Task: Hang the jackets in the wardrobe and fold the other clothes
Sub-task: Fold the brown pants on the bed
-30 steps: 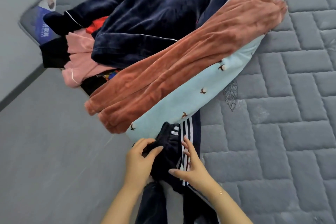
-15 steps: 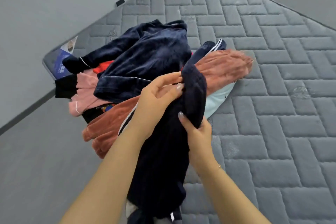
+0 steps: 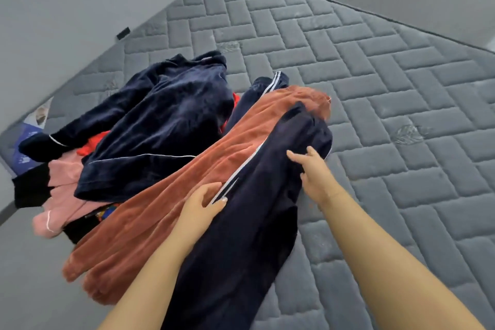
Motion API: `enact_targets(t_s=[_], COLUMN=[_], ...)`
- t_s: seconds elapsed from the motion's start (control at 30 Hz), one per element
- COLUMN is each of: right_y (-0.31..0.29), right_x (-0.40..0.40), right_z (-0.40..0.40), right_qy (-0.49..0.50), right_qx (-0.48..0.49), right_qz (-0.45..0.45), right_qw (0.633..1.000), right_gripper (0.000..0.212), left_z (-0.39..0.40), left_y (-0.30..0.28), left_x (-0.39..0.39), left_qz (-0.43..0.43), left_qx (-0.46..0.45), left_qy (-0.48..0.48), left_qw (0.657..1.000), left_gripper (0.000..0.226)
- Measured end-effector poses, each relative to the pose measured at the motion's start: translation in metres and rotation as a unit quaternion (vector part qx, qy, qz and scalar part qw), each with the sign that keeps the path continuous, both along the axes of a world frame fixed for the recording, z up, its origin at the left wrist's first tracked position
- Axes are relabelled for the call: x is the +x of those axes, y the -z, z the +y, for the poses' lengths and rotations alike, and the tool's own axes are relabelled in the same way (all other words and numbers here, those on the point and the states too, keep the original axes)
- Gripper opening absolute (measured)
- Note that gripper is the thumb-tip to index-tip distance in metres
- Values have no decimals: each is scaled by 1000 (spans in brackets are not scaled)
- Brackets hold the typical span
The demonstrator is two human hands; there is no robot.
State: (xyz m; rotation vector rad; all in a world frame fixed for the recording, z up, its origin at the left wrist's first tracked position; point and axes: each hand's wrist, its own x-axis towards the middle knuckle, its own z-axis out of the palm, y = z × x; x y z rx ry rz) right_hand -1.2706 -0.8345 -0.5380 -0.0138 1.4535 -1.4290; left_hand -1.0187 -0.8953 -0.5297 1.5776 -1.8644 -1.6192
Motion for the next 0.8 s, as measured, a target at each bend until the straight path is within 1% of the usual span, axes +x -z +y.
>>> enact_targets(t_s=[0.07,0.17,0.2,0.27,0.33,0.37,0.4,0.43,0.47,0.5,0.53,0.6,0.67,0.7,0.73,0.77,0.8], right_y=[42,90,100,112,116,116,114,112,110,107,104,93,77,68,56,45,32], right_x=[32,73,83,96,102,104,105,107,108,109,111,115,119,120,123,128,132], right_z=[21,40,40,38,31,29,27,26,25,25,25,26,27,25,23,20,17], right_qy=[-13,-42,-53,-65,-60,-58,-57,-56,-55,-51,-42,-22,-19,-18,-13,0,14], right_qx=[54,69,68,63,63,63,65,72,88,108,131,168,153,131,106,82,61], right_qz=[9,21,31,48,64,70,78,89,106,129,158,229,277,273,250,212,160], right_qw=[998,997,996,995,994,994,993,992,989,984,978,959,948,953,962,974,985], right_gripper=[80,81,79,77,77,77,77,77,76,73,69,57,49,45,40,34,29], left_z=[-8,-38,-52,-81,-102,-107,-110,-110,-109,-105,-101,-90,-78,-72,-64,-57,-49], left_y=[21,51,61,80,98,106,113,118,120,119,114,91,55,35,12,-7,-30], left_x=[-8,-25,-32,-49,-64,-71,-75,-79,-80,-78,-73,-56,-35,-23,-8,8,24], left_qz=[-11,-34,-41,-75,-157,-203,-230,-227,-185,-117,-39,89,165,188,206,224,247], left_qx=[-32,-112,-142,-184,-176,-162,-143,-123,-100,-72,-41,-6,3,10,21,32,62], left_qy=[25,47,53,74,103,115,121,111,78,35,-6,-45,-62,-70,-73,-72,-75], left_qw=[999,992,988,977,966,959,955,960,974,990,998,995,984,980,976,971,964], left_gripper=[30,34,38,52,66,66,58,47,38,32,26,18,19,18,17,18,21])
